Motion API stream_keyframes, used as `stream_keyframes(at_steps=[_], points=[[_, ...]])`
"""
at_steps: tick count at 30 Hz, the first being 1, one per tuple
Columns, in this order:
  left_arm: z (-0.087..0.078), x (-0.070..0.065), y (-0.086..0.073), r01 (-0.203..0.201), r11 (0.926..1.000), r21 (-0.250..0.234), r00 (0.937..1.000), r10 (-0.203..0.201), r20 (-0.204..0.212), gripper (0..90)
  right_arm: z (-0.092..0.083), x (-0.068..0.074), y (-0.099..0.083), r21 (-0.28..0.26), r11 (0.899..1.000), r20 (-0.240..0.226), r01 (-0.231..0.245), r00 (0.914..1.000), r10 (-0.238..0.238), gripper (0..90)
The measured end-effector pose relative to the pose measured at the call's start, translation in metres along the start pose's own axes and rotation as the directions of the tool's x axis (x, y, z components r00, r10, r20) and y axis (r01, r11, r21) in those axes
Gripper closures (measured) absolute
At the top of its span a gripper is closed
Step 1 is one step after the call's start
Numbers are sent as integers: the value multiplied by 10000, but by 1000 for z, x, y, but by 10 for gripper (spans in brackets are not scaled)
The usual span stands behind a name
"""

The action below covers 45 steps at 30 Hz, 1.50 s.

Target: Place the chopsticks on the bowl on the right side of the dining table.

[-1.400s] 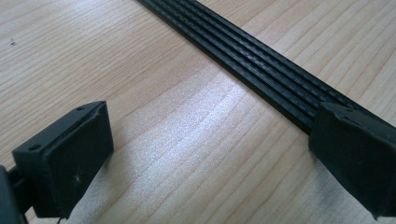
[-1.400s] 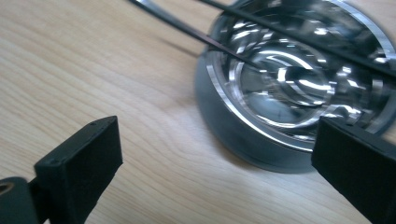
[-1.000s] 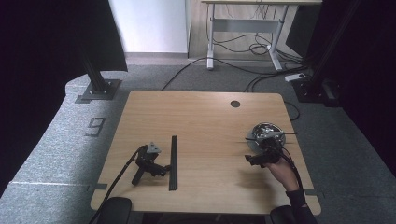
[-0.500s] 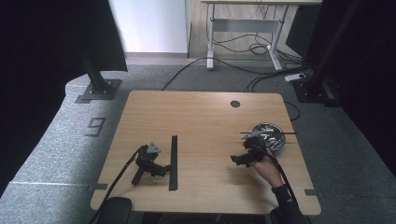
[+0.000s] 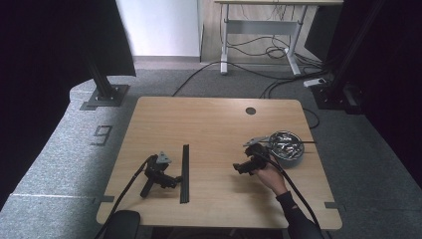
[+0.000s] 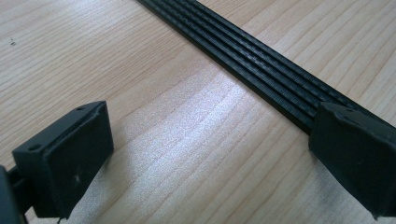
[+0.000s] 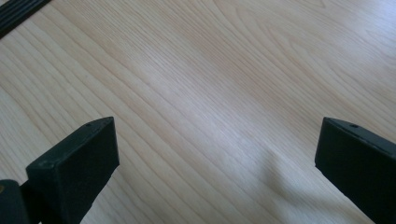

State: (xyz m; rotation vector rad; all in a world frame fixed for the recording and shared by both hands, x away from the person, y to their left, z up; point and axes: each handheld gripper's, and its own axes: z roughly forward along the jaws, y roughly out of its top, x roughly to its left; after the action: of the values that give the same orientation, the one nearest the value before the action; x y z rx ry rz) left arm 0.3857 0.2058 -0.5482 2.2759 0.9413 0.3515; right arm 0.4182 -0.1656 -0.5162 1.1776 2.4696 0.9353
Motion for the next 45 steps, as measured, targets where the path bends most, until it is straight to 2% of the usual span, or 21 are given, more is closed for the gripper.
stream_keyframes(at_steps=[8,29,37,45], points=[[0,0,0,-4,10000,0,10000,4,-1,0,13,16,14,149,9980,-82,614,9981,-612,3],[0,0,0,-23,10000,10,10000,23,-6,0,48,59,46,143,9929,-813,1183,9898,-1167,7],[0,0,0,-42,10000,15,10000,42,-5,0,61,75,57,253,9885,-866,1491,9854,-1464,14],[0,0,0,-37,10000,11,10000,37,-4,0,70,93,70,80,9880,-971,1542,9835,-1527,21]])
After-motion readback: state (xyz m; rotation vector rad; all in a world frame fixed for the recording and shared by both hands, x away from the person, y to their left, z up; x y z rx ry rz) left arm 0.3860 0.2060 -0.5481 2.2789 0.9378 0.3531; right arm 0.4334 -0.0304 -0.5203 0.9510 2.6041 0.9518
